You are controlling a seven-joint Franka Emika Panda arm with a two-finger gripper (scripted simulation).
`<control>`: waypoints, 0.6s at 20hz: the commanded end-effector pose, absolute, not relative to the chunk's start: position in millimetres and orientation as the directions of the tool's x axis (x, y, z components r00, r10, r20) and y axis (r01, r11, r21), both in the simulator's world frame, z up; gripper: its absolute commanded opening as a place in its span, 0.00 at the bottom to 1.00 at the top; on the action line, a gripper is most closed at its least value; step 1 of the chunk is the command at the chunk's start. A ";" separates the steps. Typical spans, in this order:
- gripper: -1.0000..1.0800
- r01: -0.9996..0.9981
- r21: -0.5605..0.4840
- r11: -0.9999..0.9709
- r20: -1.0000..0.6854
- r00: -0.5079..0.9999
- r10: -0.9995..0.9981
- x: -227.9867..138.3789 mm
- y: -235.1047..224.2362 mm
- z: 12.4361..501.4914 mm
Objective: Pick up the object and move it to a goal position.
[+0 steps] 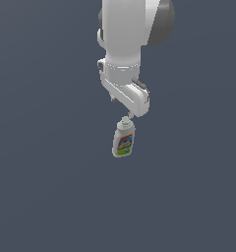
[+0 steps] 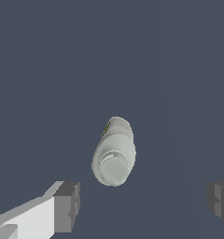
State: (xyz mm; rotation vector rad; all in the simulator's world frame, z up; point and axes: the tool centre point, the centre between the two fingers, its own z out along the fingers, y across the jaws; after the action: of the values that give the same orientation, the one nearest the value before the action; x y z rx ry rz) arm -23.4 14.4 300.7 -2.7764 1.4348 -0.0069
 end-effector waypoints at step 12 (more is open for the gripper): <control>0.96 -0.958 -0.005 -0.287 -0.004 0.287 -0.958 -11.4 21.5 287.1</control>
State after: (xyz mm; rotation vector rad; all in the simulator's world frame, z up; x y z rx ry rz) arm -12.7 20.8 288.5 -2.5461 1.8278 0.0001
